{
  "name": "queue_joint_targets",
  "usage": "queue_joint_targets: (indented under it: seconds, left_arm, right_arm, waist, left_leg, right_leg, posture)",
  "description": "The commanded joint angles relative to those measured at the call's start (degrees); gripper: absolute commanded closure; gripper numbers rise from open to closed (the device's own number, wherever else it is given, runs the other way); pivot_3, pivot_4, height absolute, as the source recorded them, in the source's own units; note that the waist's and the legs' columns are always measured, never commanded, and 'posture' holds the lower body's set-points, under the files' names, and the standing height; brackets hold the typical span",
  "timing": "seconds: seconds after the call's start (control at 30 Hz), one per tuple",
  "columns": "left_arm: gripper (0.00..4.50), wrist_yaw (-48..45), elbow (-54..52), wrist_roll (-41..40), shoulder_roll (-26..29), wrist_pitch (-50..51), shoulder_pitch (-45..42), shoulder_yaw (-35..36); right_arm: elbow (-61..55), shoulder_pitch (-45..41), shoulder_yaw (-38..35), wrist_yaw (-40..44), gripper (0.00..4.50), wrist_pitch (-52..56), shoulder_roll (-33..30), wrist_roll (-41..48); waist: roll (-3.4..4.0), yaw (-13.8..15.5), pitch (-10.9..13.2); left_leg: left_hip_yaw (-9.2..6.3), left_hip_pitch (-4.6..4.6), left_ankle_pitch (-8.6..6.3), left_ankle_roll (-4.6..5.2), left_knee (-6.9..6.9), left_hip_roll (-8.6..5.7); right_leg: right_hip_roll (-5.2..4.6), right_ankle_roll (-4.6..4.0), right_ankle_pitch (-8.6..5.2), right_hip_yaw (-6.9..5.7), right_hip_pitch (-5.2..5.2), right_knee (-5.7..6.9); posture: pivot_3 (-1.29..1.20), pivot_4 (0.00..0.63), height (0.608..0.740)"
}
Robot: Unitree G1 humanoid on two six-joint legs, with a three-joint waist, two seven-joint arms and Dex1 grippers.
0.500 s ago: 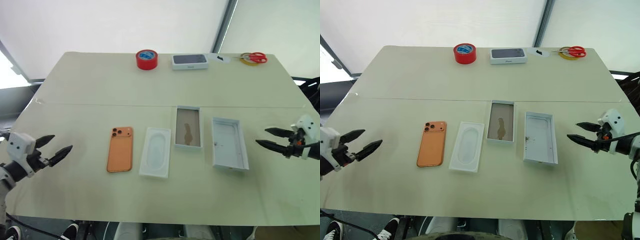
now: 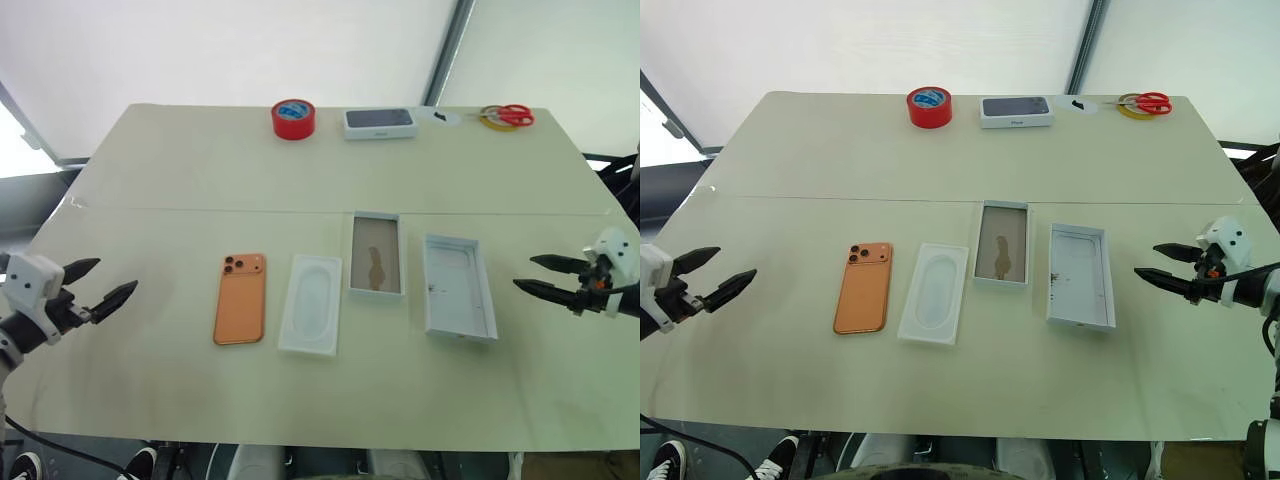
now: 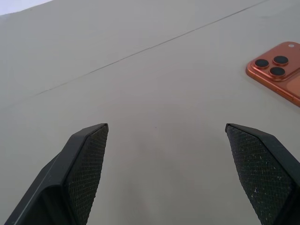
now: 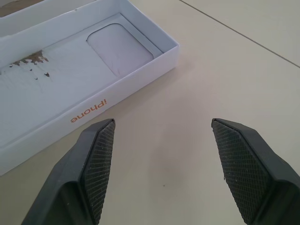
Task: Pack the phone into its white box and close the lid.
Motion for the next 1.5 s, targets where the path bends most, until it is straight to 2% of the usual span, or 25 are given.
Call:
queue_joint_targets:
  seconds: [0.03,0.17,0.6,0.73,0.87,0.97,1.07,1.2,1.27,1.37,1.5]
  left_arm:
    - [0.3,-0.21,-0.18,0.6,2.01,-1.38,-0.88,1.02]
    - [0.27,-1.21,-0.31,-0.41,2.0,-0.86,-1.79,0.57]
    - [0.27,-2.35,-1.82,-0.99,1.34,-0.95,-2.4,0.88]
    - [0.27,-2.17,-5.0,-2.42,0.86,1.87,-2.01,0.24]
    - [0.27,-0.55,-17.2,-7.29,-0.66,12.53,0.58,-3.62]
    - [0.27,6.92,-27.69,-10.86,-2.85,22.28,-0.96,-7.08]
    - [0.27,12.99,-33.25,-12.65,-3.85,32.18,-3.54,-12.19]
    - [0.27,14.71,-36.48,-17.46,-4.45,42.42,-6.95,-18.18]
    - [0.27,16.29,-35.64,-26.16,-5.5,52.65,-10.33,-18.49]
    - [0.27,18.94,-35.3,-33.76,-7.54,60.71,-14.63,-18.83]
    - [0.27,24.9,-30.37,-32.29,-10.38,66.93,-19.31,-22.14]
  right_arm:
    - [-1.23,-1.01,-0.6,2.58,1.08,2.74,-1.09,2.04]
    - [-0.89,-1.85,-1.07,2.12,0.03,0.64,-0.88,1.57]
    - [-1.44,-1.68,-0.2,0.36,0.03,-3.21,0.02,0.26]
    - [-4.15,-2.14,1.07,0.62,0.03,-1.76,1.33,0.81]
    - [-13.88,-2.73,3.43,-0.84,0.03,2.89,4.84,2.26]
    - [-20.68,-3.38,5.85,-0.3,0.03,6.68,6.46,3.54]
    - [-25.64,-4.39,9.3,1.03,0.03,9.35,9.08,4.81]
    - [-31.02,-6.09,13.9,0.51,0.03,11.34,12.86,4.63]
    - [-32.25,-6.76,15.11,0.34,0.03,12.03,13.87,4.58]
    - [-32.98,-7.2,16.14,0.67,0.03,12.07,14.32,4.52]
    - [-35.21,-5.98,16.68,2.01,0.03,12.03,12.94,4.65]
  waist:
    - [0.0,0.08,0.0]
    - [0.0,-0.03,0.0]
    - [0.0,0.0,0.0]
    - [0.0,-0.05,0.0]
    - [0.02,-0.12,0.0]
    - [0.01,0.19,0.0]
    - [-0.01,0.29,0.0]
    - [-0.01,0.16,-0.01]
    - [-0.02,0.25,0.0]
    - [-0.04,0.44,0.02]
    - [-0.05,0.38,0.02]
  left_leg:
    - [0.0,0.0,0.0,0.0,0.0,0.0]
    - [0.0,0.0,0.0,0.0,0.0,0.0]
    - [0.0,0.0,0.0,0.0,-0.01,0.0]
    - [0.0,0.0,0.0,0.0,-0.01,0.0]
    - [0.0,0.0,0.0,0.0,-0.02,0.01]
    - [-0.03,-0.01,0.0,-0.01,-0.01,0.01]
    - [-0.09,-0.01,0.0,-0.01,0.06,0.01]
    - [-0.11,0.0,0.0,-0.01,0.07,0.0]
    - [-0.12,-0.01,0.01,-0.02,0.09,0.01]
    - [-0.19,-0.06,0.01,-0.02,0.29,0.01]
    - [-0.25,-0.06,0.01,-0.02,0.51,0.0]
  right_leg:
    - [0.0,0.0,0.0,0.0,0.0,0.0]
    - [0.0,0.0,0.0,0.0,0.0,0.0]
    - [0.0,0.0,0.0,0.0,-0.01,0.0]
    - [0.0,0.0,0.0,0.0,-0.01,0.0]
    - [0.0,0.0,0.0,0.01,-0.01,0.01]
    - [0.0,0.0,0.0,0.01,-0.01,0.02]
    - [0.0,0.01,0.0,0.0,0.07,0.02]
    - [0.05,0.01,0.0,-0.01,0.09,0.02]
    - [0.07,0.01,0.0,-0.01,0.08,0.03]
    - [0.08,0.02,0.0,-0.04,0.12,0.05]
    - [0.1,0.02,0.0,-0.09,0.27,0.04]
  posture:
    - [0.0,0.15,0.74]
    - [0.0,0.15,0.74]
    - [0.0,0.15,0.74]
    - [0.0,0.15,0.74]
    - [0.0,0.15,0.74]
    - [0.0,0.15,0.74]
    - [0.0,0.15,0.74]
    - [0.0,0.15,0.74]
    - [0.0,0.15,0.74]
    - [0.0,0.15,0.74]
    - [0.0,0.15,0.74]
